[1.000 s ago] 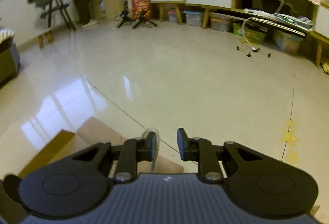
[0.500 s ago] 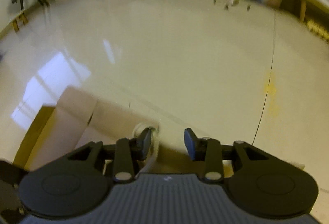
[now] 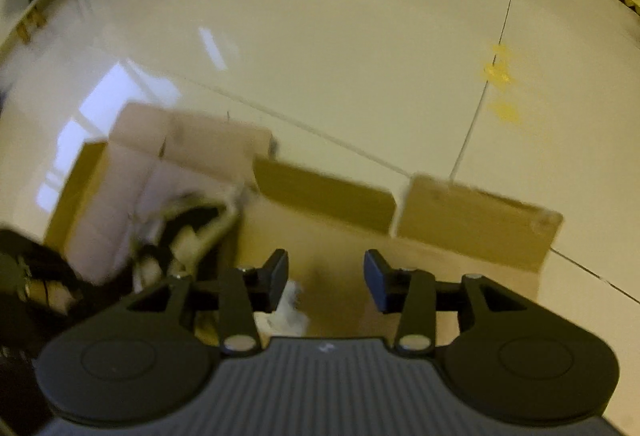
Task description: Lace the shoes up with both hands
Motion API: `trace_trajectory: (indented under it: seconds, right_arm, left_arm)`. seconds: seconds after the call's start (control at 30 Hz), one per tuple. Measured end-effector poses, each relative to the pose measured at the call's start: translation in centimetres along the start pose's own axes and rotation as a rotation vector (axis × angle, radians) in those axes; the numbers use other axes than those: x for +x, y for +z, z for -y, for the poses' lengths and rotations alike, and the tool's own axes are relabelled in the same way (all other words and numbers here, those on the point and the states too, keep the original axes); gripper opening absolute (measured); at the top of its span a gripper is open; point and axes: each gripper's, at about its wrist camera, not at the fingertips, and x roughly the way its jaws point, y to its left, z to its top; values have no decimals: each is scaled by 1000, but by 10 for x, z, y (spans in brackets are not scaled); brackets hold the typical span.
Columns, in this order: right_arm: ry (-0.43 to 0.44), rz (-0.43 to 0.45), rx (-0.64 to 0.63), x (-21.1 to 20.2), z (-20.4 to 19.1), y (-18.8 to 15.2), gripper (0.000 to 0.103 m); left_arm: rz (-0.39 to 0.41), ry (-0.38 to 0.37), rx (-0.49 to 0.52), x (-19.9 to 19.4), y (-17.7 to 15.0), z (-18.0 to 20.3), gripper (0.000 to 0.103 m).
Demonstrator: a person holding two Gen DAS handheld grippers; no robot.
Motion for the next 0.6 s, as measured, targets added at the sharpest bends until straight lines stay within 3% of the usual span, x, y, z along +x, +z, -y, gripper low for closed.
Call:
trace_trajectory:
  seconds: [0.1, 0.33, 0.47, 0.5, 0.6]
  right_arm:
    - [121, -39, -40, 5, -17, -13, 43]
    - [280, -24, -91, 23, -59, -8, 39]
    - [310, -38, -117, 40, -70, -3, 23]
    - [318, -41, -124, 44, -73, -2, 2]
    - [386, -59, -115, 34, -74, -1, 2]
  left_arm:
    - [21, -25, 16, -10, 4, 0, 46]
    - [66, -4, -30, -2, 8, 2, 41]
    - [110, 11, -87, 2, 3, -6, 23]
    - [117, 8, -103, 1, 2, -9, 21]
    - [133, -10, -151, -1, -2, -16, 20]
